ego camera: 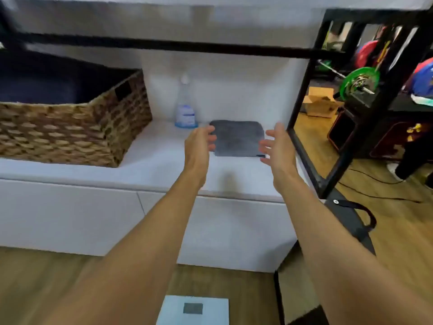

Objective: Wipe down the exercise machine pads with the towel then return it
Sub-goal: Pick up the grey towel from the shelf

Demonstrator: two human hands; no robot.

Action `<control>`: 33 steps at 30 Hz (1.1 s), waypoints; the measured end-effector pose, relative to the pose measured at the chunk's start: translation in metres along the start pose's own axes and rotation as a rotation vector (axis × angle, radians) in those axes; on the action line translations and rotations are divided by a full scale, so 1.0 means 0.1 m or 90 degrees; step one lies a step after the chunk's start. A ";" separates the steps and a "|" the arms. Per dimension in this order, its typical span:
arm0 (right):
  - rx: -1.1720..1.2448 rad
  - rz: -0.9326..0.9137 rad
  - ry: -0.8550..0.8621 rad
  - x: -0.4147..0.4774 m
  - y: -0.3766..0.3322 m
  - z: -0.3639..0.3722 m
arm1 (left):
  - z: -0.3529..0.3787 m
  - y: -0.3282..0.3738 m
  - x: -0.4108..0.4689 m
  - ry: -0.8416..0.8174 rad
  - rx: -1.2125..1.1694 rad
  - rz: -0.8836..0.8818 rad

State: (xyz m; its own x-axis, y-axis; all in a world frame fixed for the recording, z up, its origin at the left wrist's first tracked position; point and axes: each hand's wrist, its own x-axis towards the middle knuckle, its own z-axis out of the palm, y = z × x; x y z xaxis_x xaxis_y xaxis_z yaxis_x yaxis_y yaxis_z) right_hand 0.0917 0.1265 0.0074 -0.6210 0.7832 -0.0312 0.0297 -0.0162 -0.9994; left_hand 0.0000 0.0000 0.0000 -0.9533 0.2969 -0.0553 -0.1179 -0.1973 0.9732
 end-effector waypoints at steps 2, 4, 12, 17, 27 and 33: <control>-0.043 -0.024 0.020 0.40 0.28 0.11 | 0.11 -0.28 0.35 0.006 0.000 0.037; -0.116 -0.054 0.035 0.88 0.54 0.21 | 0.22 -0.59 0.79 0.015 0.021 0.066; -0.264 0.000 0.032 2.29 0.97 0.31 | 0.50 -1.10 2.01 0.085 0.272 0.097; -0.175 0.114 -0.024 2.42 0.90 0.30 | 0.57 -0.89 2.15 0.005 0.229 -0.112; -0.091 0.080 0.008 1.09 0.18 0.12 | 0.37 -0.22 0.93 0.025 0.159 -0.045; -0.045 0.002 0.054 -0.60 -1.30 -0.38 | 0.14 1.27 -0.70 0.031 0.097 -0.004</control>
State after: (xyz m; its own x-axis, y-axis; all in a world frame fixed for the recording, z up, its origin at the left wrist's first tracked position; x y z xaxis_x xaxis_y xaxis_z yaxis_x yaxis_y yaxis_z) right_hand 0.1549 0.1058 0.1394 -0.5530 0.8327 -0.0302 0.0886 0.0228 -0.9958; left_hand 0.0558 -0.0331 0.1300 -0.9652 0.2520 -0.0693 -0.0847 -0.0508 0.9951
